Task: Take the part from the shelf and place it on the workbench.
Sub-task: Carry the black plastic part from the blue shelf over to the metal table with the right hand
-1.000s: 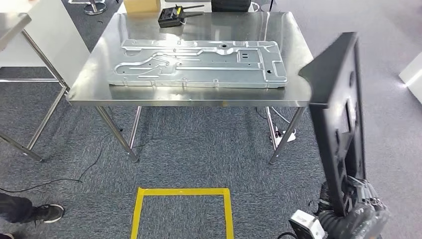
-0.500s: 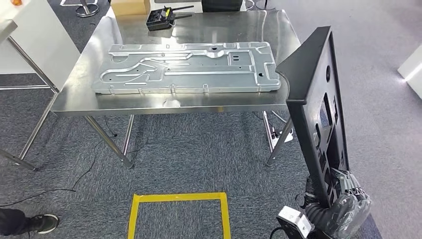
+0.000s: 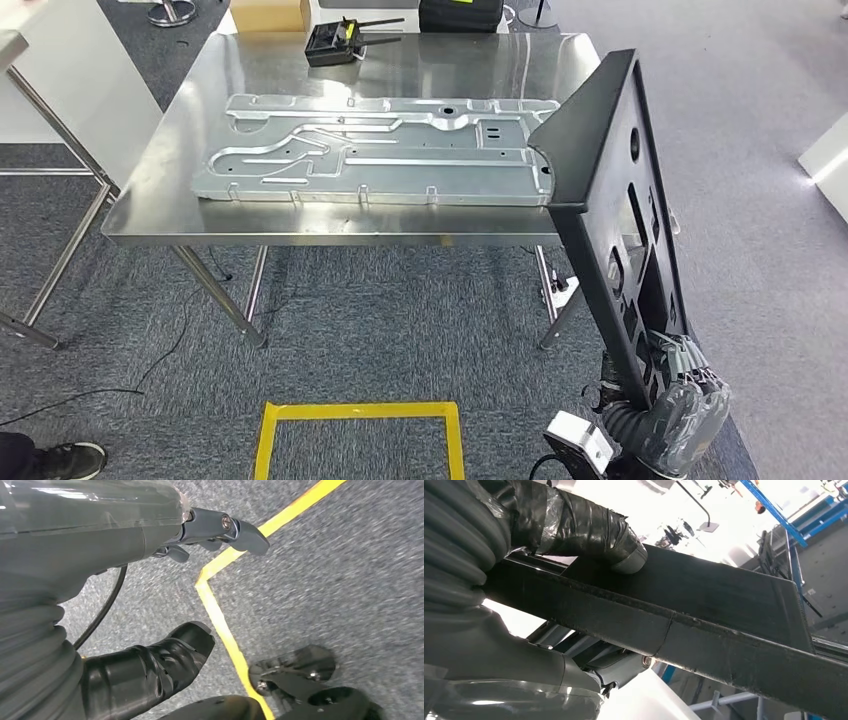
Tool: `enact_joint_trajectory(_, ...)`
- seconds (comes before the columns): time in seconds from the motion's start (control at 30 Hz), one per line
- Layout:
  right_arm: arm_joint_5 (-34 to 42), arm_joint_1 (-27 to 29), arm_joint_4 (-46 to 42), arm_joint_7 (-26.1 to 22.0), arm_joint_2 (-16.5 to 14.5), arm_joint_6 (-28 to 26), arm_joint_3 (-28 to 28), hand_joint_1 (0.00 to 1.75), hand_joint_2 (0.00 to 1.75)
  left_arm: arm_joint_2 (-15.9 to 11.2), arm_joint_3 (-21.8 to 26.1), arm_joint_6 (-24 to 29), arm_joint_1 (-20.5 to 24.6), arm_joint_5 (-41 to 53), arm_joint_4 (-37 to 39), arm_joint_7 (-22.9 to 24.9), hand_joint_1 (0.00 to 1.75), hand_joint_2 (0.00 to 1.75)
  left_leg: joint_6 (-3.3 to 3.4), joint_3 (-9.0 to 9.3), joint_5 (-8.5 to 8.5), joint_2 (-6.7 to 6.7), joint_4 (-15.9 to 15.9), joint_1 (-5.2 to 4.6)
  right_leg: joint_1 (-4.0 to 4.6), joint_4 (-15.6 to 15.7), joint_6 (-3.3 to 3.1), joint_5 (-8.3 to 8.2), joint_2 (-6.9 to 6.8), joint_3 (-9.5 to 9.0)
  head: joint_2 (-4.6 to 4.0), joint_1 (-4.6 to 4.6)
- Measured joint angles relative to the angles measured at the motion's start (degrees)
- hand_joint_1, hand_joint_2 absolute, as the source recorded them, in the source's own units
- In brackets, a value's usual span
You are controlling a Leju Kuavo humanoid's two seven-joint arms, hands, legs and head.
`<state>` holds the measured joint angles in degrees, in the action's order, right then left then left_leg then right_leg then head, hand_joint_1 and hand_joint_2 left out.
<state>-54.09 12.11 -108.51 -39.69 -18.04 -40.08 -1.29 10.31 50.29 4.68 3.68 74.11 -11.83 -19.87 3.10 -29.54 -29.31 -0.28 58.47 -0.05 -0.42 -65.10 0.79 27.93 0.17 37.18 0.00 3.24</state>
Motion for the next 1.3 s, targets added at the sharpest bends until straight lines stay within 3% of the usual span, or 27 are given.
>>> enact_joint_trajectory(0.07,0.0,-0.5,-0.1,0.0,0.1,0.0,0.1,1.75,1.75,0.1,0.0,0.0,0.2,0.3,0.1,0.0,0.0,1.75,-0.62,0.38,-0.67,0.0,-0.2,0.07,0.6,4.5,-0.86,-1.36,-0.13,-1.27,0.0,-0.01)
enact_joint_trajectory(0.1,0.0,-0.8,-0.2,0.0,0.2,0.0,0.3,1.75,1.75,0.1,-0.1,0.0,0.3,0.4,0.1,0.0,0.0,1.75,-1.02,0.53,-0.64,0.04,0.0,0.07,0.81,5.1,-1.26,-1.04,-0.16,-1.42,0.0,-0.04)
enact_joint_trajectory(0.2,-0.5,-1.9,-0.4,0.0,0.4,0.0,1.4,1.75,1.75,0.0,-0.2,-0.2,0.6,0.8,0.1,0.2,0.0,1.75,-2.17,1.15,-0.9,0.11,1.2,-0.02,0.35,6.4,-2.16,-1.49,0.0,-3.09,0.0,-0.11)
enact_joint_trajectory(0.23,-0.7,-2.5,-0.4,0.0,0.6,0.0,1.8,1.75,1.75,0.0,-0.3,-0.2,0.8,0.9,0.1,0.2,0.0,1.75,-2.41,0.59,-1.79,0.1,2.7,0.05,0.14,6.7,-2.41,-1.39,-0.02,-3.76,0.0,-0.19)
enact_joint_trajectory(0.33,-1.1,-3.9,-0.3,0.0,0.9,0.0,3.0,1.75,1.75,0.0,-0.4,-0.5,1.3,1.1,0.1,0.3,0.0,1.75,-3.23,-5.04,-5.97,0.09,11.8,0.54,0.05,6.9,-2.8,-0.67,-0.13,-4.8,0.0,-0.39)
enact_joint_trajectory(0.37,-1.2,-4.1,-0.2,0.0,1.0,0.0,3.2,1.75,1.75,0.0,-0.4,-0.5,1.4,1.1,0.1,0.3,0.0,1.75,-3.51,-6.9,-6.55,0.1,14.1,0.69,0.05,6.8,-2.78,-0.33,-0.1,-5.1,0.0,-0.38)
enact_joint_trajectory(0.4,-1.2,-4.3,-0.1,0.0,1.1,0.0,3.4,1.75,1.75,-0.1,-0.4,-0.6,1.3,1.2,0.1,0.3,0.0,1.75,-3.65,-7.95,-5.88,0.1,14.6,0.82,0.02,6.8,-2.71,0.05,-0.03,-5.52,0.0,-0.39)
enact_joint_trajectory(0.43,-1.3,-4.4,-0.1,0.0,1.2,0.0,3.5,1.75,1.75,-0.1,-0.4,-0.6,1.2,1.2,0.1,0.3,0.0,1.75,-3.78,-8.03,-3.93,0.11,13.0,0.94,-0.03,6.8,-2.58,0.48,0.05,-6.05,0.0,-0.39)
enact_joint_trajectory(0.5,-1.3,-4.8,0.1,0.0,1.3,0.0,3.7,1.75,1.75,-0.1,-0.4,-0.6,1.2,1.2,0.1,0.3,0.0,1.75,-3.81,-6.16,1.41,0.11,6.1,1.1,-0.16,6.8,-2.12,1.43,0.14,-7.18,0.0,-0.37)
enact_joint_trajectory(0.57,-1.2,-5.2,0.2,0.0,1.4,0.0,3.9,1.75,1.75,-0.2,-0.4,-0.7,1.3,1.2,0.2,0.3,0.0,1.75,-3.49,-4.84,2.56,0.21,1.6,0.8,-0.18,6.7,-1.42,2.17,0.14,-7.85,0.0,-0.41)
enact_joint_trajectory(0.63,-1.2,-5.5,0.3,0.0,1.5,0.0,4.1,1.75,1.75,-0.2,-0.4,-0.7,1.4,1.3,0.2,0.4,0.0,1.75,-2.48,-4.65,1.87,0.26,1.0,0.48,-0.12,6.2,-0.65,2.46,0.14,-8.33,0.0,-0.46)
enact_joint_trajectory(0.73,-1.3,-6.2,0.5,0.0,1.7,0.0,4.5,1.75,1.75,-0.3,-0.5,-0.7,1.4,1.7,0.2,0.6,0.0,1.75,-1.07,-3.02,2.46,0.23,0.3,0.65,-0.24,3.8,0.16,3.34,0.06,-7.86,0.0,-0.42)
enact_joint_trajectory(0.77,-1.3,-6.7,0.5,0.0,1.8,0.0,4.8,1.75,1.75,-0.3,-0.6,-0.8,1.6,1.8,0.2,0.7,0.0,1.75,-0.76,-2.58,2.39,0.23,0.2,0.69,-0.32,1.5,0.37,4.41,0.03,-6.5,0.0,-0.39)
enact_joint_trajectory(0.87,-1.7,-8.0,0.8,0.0,2.0,0.0,5.5,1.75,1.75,-0.3,-0.7,-0.9,2.0,2.0,0.2,1.1,0.0,1.75,-0.24,-2.09,1.8,0.21,0.1,0.58,-0.37,-8.4,0.85,8.09,-0.01,0.31,0.0,-0.34)
enact_joint_trajectory(0.9,-1.9,-8.1,1.0,0.0,2.1,0.0,5.6,1.75,1.75,-0.3,-0.8,-0.9,2.0,2.0,0.2,1.2,0.0,1.75,-0.23,-1.79,1.51,0.16,0.1,0.55,-0.37,-9.6,0.87,7.81,-0.01,1.81,0.0,-0.36)
enact_joint_trajectory(0.93,-2.0,-8.3,1.2,0.0,2.1,0.0,5.8,1.75,1.75,-0.3,-0.8,-0.9,2.0,2.0,0.2,1.3,0.0,1.75,-0.3,-1.37,1.17,0.09,0.1,0.54,-0.37,-8.7,0.78,6.2,-0.02,2.21,0.0,-0.35)
enact_joint_trajectory(1.0,-2.1,-8.7,1.5,0.0,2.2,0.0,6.0,1.75,1.75,-0.4,-0.9,-0.9,1.9,2.1,0.2,1.4,0.0,1.75,-0.57,-0.34,0.37,-0.02,0.1,0.55,-0.27,-1.9,0.23,0.71,-0.06,0.57,0.0,-0.34)
enact_joint_trajectory(1.03,-2.1,-8.9,1.6,0.0,2.2,0.0,6.1,1.75,1.75,-0.3,-1.0,-0.9,1.9,2.2,0.2,1.4,0.0,1.75,-0.8,0.14,-0.01,-0.05,0.1,0.53,-0.04,1.4,-0.1,-0.66,-0.13,-0.36,0.0,-0.34)
enact_joint_trajectory(1.07,-2.1,-9.1,1.7,0.0,2.2,0.0,6.2,1.75,1.75,-0.3,-1.0,-0.9,2.0,2.3,0.2,1.4,0.0,1.75,-1.12,0.39,-0.36,-0.07,0.0,0.52,0.22,3.6,-0.47,-1.02,-0.15,-1.02,0.01,-0.32)
enact_joint_trajectory(1.13,-2.2,-9.3,1.8,0.0,2.3,0.0,6.3,1.75,1.75,-0.3,-1.1,-0.9,2.1,2.3,0.2,1.4,0.0,1.75,-1.9,1.01,-0.45,-0.08,0.2,0.4,0.61,5.0,-1.24,-0.2,-0.11,-1.45,0.01,-0.29)
enact_joint_trajectory(1.2,-2.2,-9.5,1.9,0.0,2.3,0.0,6.5,1.75,1.75,-0.4,-1.3,-0.9,2.1,2.4,0.2,1.4,0.0,1.75,-2.6,1.5,-0.66,-0.06,0.9,0.3,0.29,5.8,-2.03,-1.16,-0.02,-2.62,0.0,-0.27)
enact_joint_trajectory(1.27,-2.2,-9.7,1.9,0.0,2.3,0.0,6.6,1.75,1.75,-0.4,-1.4,-0.9,2.2,2.4,0.2,1.4,0.0,1.75,-3.25,0.25,-2.4,-0.04,4.0,0.39,-0.07,6.2,-2.58,-1.3,-0.09,-3.88,0.0,-0.39)
enact_joint_trajectory(1.3,-2.2,-9.9,1.9,0.0,2.3,0.0,6.7,1.75,1.75,-0.4,-1.4,-0.9,2.3,2.4,0.2,1.4,0.0,1.75,-3.51,-1.41,-3.83,-0.02,6.9,0.51,-0.1,6.2,-2.75,-1.08,-0.15,-4.21,0.0,-0.46)
